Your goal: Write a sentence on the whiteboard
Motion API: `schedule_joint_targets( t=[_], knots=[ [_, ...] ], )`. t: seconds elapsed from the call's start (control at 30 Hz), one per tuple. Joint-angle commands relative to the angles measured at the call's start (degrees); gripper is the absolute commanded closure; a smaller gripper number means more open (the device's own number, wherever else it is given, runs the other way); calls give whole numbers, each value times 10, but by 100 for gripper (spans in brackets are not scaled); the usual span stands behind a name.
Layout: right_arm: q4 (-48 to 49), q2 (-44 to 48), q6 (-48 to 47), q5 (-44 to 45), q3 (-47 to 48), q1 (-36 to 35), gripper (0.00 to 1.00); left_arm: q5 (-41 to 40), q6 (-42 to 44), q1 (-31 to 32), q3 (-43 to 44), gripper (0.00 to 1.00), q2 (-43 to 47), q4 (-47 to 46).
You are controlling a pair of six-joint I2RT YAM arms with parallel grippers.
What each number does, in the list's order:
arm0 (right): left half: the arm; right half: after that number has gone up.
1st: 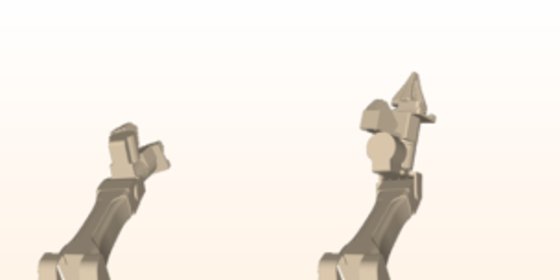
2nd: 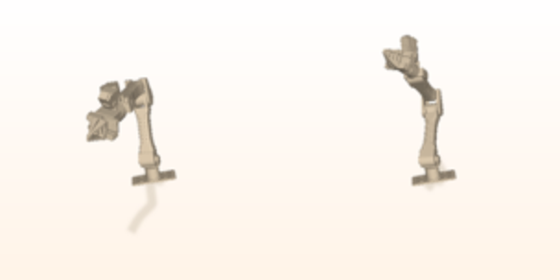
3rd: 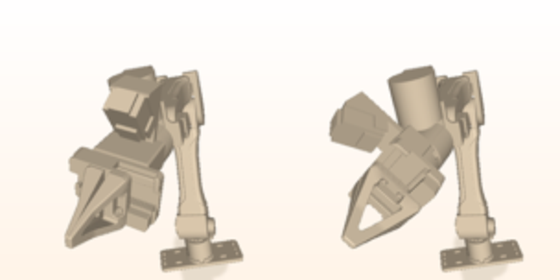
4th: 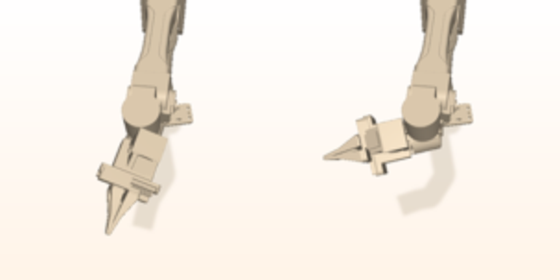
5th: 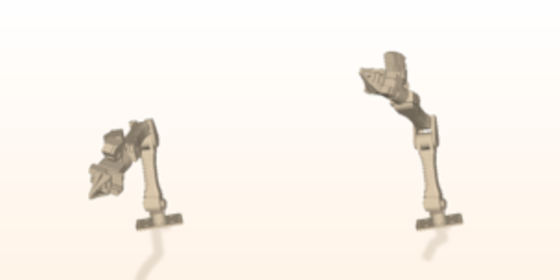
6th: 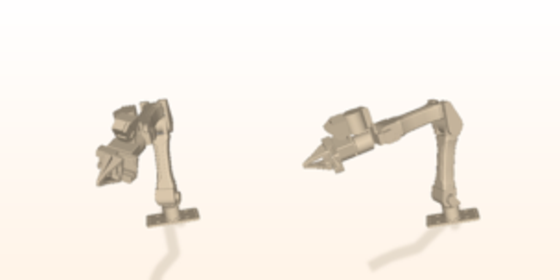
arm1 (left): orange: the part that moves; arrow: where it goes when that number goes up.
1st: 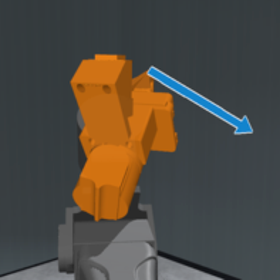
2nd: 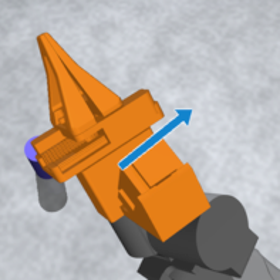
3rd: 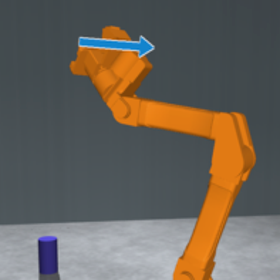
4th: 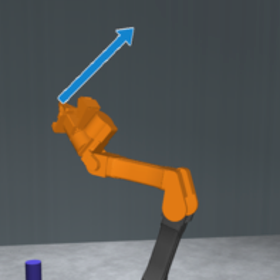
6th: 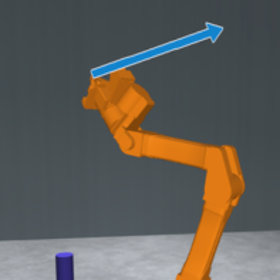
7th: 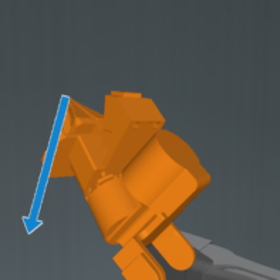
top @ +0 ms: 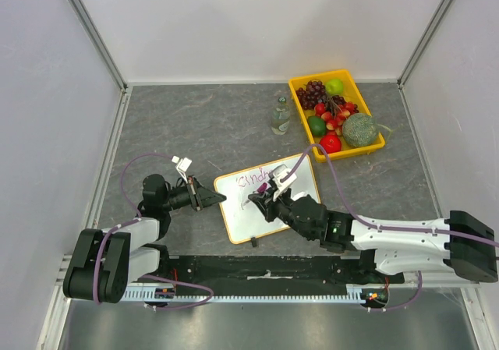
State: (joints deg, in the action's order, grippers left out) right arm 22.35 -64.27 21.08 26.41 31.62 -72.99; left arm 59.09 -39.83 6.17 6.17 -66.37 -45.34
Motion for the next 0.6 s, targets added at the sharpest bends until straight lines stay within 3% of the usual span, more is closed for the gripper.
schedule_joint_targets(
  t=[0.0,0.57],
  knots=[
    [38,20,8,19,11,0,100,-5,6,1,7,98,-1,0],
    [81,-21,16,35,14,15,100,-5,6,1,7,98,1,1]
  ],
)
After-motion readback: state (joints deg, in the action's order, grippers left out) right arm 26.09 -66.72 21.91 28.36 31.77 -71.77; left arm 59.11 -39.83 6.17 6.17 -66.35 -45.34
